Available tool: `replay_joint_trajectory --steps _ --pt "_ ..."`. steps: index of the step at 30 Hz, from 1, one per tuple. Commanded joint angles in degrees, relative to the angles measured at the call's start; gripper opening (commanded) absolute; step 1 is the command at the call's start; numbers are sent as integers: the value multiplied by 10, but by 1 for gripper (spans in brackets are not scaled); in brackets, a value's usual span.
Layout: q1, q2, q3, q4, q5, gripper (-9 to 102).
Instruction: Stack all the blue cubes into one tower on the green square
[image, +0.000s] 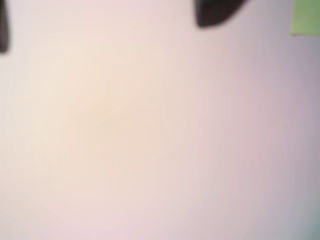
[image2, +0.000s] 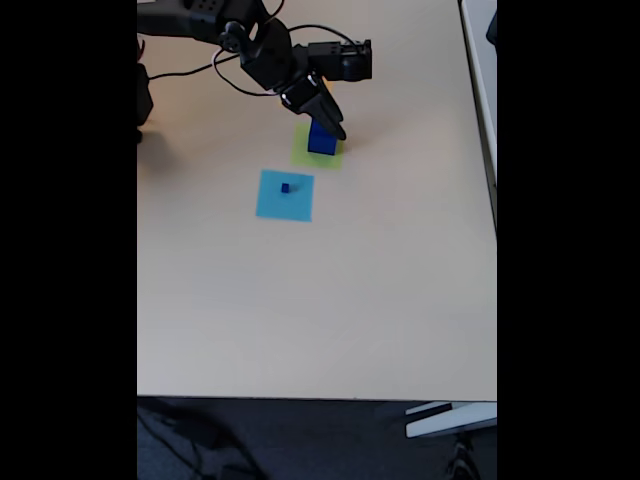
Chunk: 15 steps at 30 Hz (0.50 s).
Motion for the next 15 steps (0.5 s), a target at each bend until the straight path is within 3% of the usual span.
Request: replay_joint_trajectory --steps 1,7,15 --pt "-49 -4 -114 -13 2 19" --pt "-127 -75 -202 30 31 18" --pt "-227 -190 -303 64 174 14"
